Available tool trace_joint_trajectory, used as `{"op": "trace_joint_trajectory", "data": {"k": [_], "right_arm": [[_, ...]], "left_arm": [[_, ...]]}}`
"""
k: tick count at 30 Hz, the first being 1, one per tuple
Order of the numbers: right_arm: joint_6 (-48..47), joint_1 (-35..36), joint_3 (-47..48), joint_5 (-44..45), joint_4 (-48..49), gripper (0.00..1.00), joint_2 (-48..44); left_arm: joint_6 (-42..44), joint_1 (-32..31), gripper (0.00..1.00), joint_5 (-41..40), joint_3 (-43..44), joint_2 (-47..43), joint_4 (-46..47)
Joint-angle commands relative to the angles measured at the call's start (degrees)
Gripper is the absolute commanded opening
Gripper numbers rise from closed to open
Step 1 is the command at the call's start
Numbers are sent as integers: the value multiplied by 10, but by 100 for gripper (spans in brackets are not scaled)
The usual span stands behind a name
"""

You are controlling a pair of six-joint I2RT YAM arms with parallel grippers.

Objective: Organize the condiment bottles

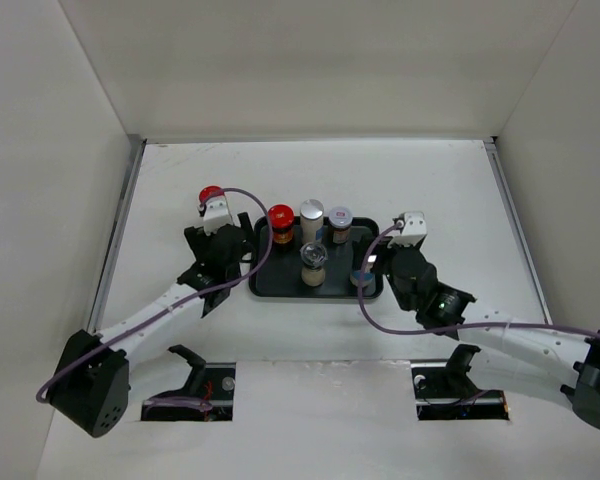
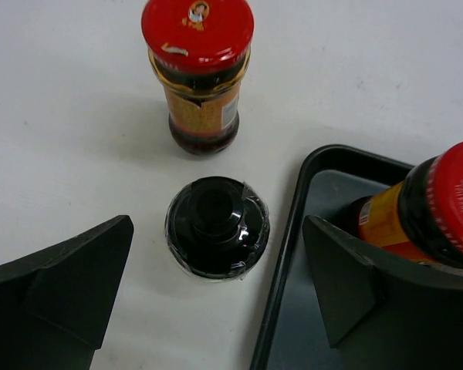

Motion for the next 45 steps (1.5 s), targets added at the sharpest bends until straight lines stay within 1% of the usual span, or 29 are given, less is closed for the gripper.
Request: {"op": "trace_joint_trajectory", "data": {"k": [1,5,7,10,11,14,17,21,23,26,28,29,30,37,45], "right_arm": [[-3,6,-15,4,64,100,-16],[-2,6,-18,4,69,100,-17],[-1,6,-19,4,69,100,-19],[2,7,-23,1,74,100,-23],[1,7,-23,-1,74,100,-23],[2,7,-25,-2,74,100,-23],[3,7,-23,-4,76,100,-22],[3,7,-25,-5,77,100,-22],[4,7,-25,-2,78,100,-24],[3,7,-26,3,79,100,-29],[4,4,-29,5,78,100,-36],[6,4,-33,9,81,100,-45],[6,4,-33,9,81,100,-45],[6,3,-33,9,81,100,-39],[6,3,-33,9,81,100,-40]], "left_arm": [[-8,11,91,28,29,25,13],[-9,18,87,27,25,51,36],[-10,22,82,32,26,67,47],[-11,19,62,32,28,73,60],[-11,16,57,30,27,71,62],[-3,0,41,9,32,35,47],[14,-21,36,-25,36,-20,24],[22,-65,34,-40,50,-86,-25],[14,-89,34,-36,56,-95,-43],[-16,-143,34,-33,54,-94,-48],[-32,-172,34,-23,58,-75,-45],[-48,-204,34,-13,59,-43,-29],[-48,-204,34,-12,59,-43,-29],[-54,-247,34,0,61,39,30],[-53,-261,34,2,64,112,105]]}}
